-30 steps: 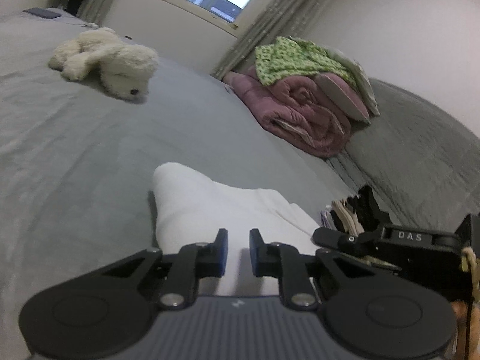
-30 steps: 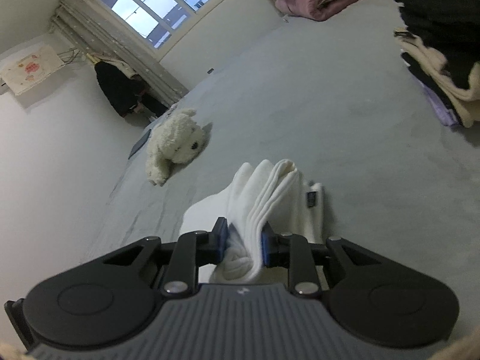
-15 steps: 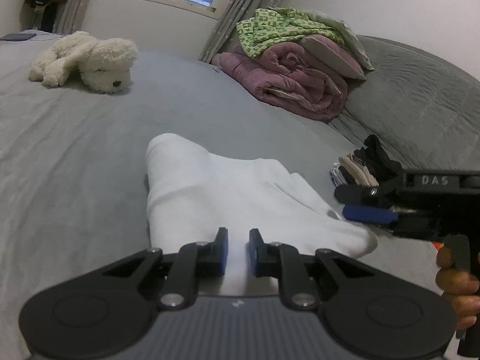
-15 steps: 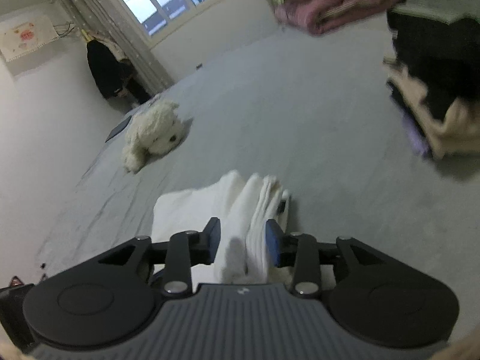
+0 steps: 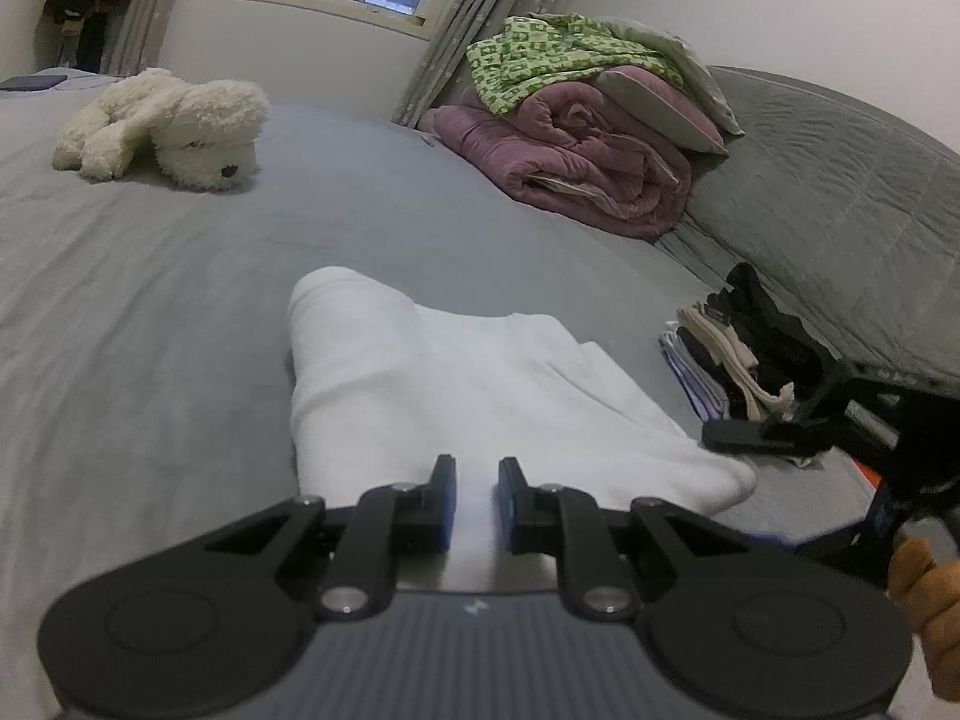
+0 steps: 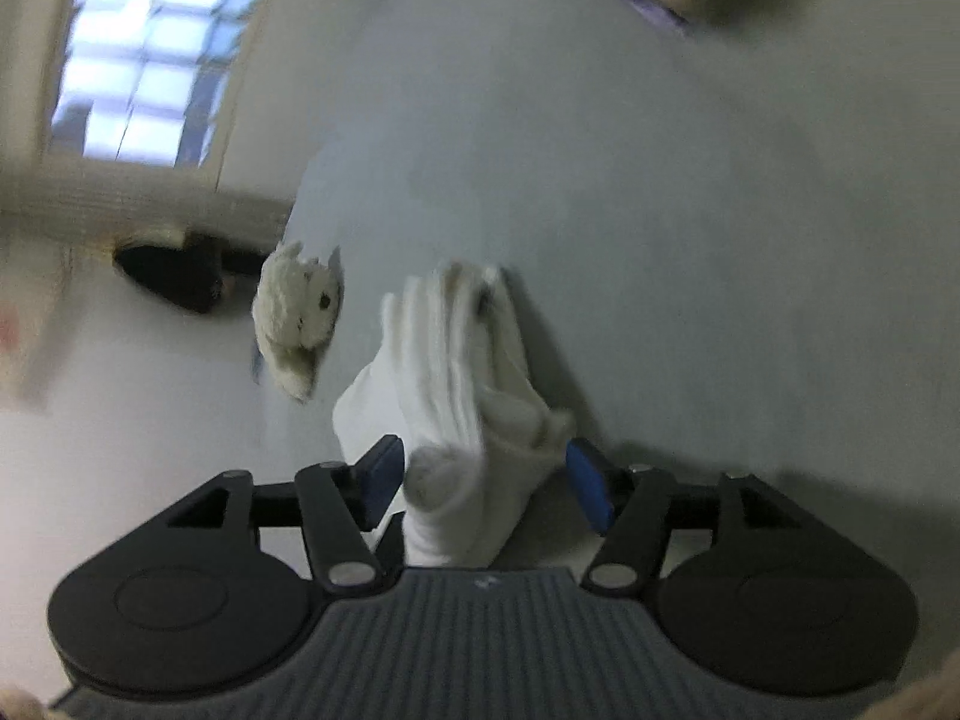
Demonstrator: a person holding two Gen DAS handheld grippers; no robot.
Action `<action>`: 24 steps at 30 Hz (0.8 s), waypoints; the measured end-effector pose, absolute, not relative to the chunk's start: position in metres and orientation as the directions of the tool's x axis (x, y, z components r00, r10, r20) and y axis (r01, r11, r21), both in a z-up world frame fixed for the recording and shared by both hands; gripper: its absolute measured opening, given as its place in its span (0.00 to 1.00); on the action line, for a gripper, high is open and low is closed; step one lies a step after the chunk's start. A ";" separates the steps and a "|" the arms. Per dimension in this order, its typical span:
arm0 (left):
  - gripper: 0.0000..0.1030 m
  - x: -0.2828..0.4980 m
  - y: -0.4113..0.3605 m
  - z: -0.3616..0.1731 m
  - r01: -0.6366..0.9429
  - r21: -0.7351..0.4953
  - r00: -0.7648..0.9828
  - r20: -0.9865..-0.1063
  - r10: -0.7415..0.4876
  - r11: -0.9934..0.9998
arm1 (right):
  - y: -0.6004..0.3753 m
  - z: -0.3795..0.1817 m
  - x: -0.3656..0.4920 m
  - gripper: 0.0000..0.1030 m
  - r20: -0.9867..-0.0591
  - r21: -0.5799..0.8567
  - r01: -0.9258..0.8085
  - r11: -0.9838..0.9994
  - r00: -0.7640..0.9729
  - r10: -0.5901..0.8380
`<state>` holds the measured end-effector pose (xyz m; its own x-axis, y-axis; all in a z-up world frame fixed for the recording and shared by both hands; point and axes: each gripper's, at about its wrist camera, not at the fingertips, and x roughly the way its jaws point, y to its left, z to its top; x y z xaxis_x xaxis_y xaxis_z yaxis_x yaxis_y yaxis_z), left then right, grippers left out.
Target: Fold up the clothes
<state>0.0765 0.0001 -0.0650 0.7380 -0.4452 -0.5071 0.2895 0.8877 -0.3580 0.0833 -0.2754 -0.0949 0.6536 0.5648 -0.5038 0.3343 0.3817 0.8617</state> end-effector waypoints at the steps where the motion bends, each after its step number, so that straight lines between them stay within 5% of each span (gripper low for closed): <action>1: 0.15 0.076 0.000 -0.065 0.288 -0.357 0.739 -0.507 -0.444 0.888 | -0.277 -0.103 0.083 0.64 -0.486 0.874 0.364 0.323 0.650 0.583; 11: 0.15 0.076 -0.002 -0.067 0.290 -0.350 0.744 -0.504 -0.440 0.891 | -0.273 -0.126 0.088 0.64 -0.381 0.913 0.392 0.112 0.723 0.576; 21: 0.15 0.077 0.001 -0.060 0.280 -0.374 0.748 -0.492 -0.445 0.884 | -0.266 -0.054 0.087 0.64 -0.447 0.820 0.195 0.537 0.805 0.389; 24: 0.15 0.080 0.006 -0.055 0.266 -0.405 0.755 -0.476 -0.450 0.875 | -0.236 -0.042 0.090 0.57 -0.481 0.716 0.121 0.687 0.800 0.360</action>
<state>0.0798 0.0058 -0.0551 0.7554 -0.4501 -0.4763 0.2661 0.8749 -0.4047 0.0900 -0.2364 -0.0419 0.7996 0.3601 -0.4806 0.1209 0.6874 0.7162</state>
